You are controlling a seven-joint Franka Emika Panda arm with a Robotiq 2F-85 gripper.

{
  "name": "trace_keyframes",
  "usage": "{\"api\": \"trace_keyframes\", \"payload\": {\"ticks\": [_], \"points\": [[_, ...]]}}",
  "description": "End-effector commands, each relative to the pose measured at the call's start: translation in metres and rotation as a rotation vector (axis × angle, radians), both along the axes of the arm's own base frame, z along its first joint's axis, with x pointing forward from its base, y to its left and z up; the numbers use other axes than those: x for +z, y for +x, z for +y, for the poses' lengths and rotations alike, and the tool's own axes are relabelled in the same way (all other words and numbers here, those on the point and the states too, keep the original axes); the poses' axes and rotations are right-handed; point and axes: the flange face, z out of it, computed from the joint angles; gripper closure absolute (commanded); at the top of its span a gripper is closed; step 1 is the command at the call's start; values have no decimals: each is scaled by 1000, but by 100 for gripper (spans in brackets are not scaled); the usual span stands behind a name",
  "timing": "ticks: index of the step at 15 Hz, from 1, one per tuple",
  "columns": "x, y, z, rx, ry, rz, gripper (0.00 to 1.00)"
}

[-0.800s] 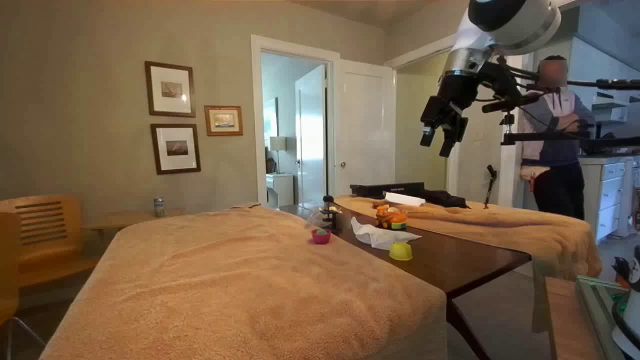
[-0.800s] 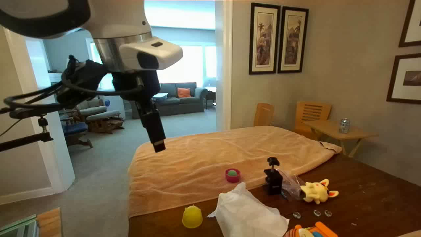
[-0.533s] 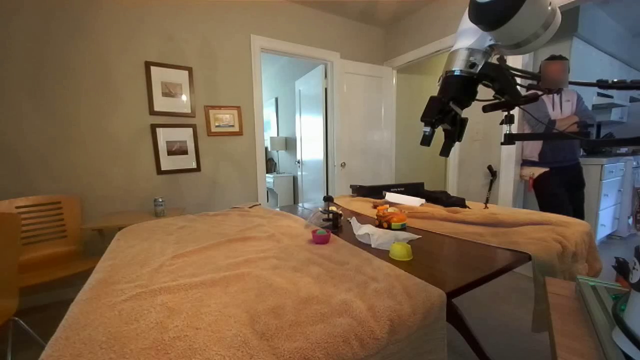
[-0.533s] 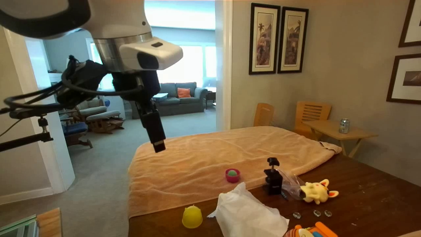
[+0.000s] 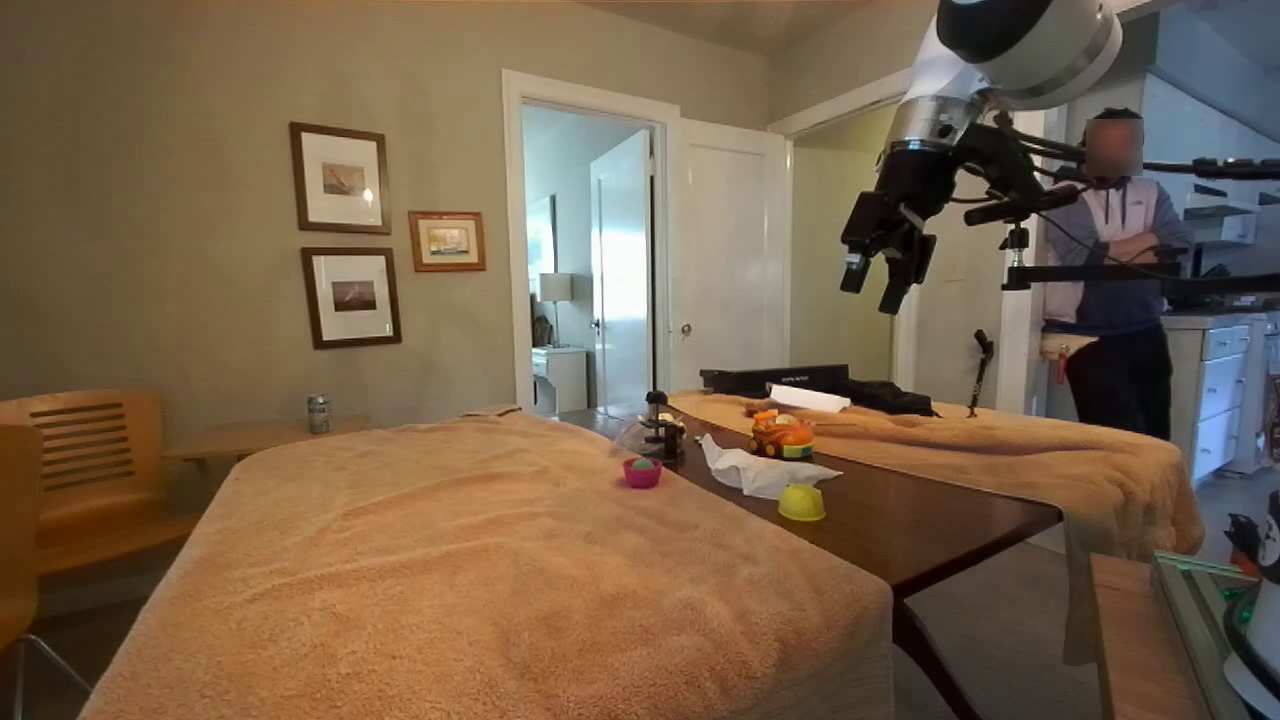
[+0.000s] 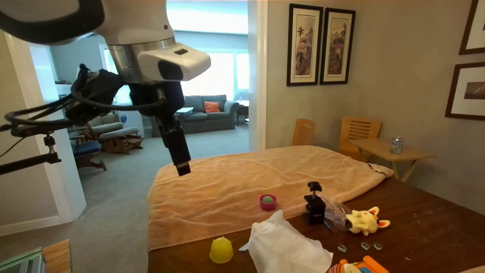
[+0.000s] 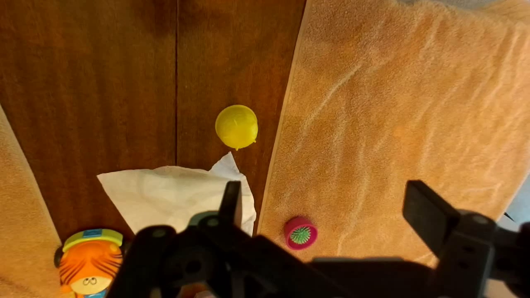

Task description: Remove the green ball from the purple bowl.

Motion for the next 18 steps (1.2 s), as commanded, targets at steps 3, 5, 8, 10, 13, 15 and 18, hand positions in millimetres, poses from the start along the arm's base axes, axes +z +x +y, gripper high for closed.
{"api": "trace_keyframes", "payload": {"ticks": [3,5,8,10,13,15,18], "points": [[-10,14,-19,38,-20,38,0],[-19,24,-30,161,-54,82,0],[-29,40,-41,313,-73,82,0],[-34,54,-43,418,-85,56,0],[-35,47,-39,436,-91,49,0],[-37,57,-38,493,-107,47,0],[-39,61,-38,509,-111,51,0]]}}
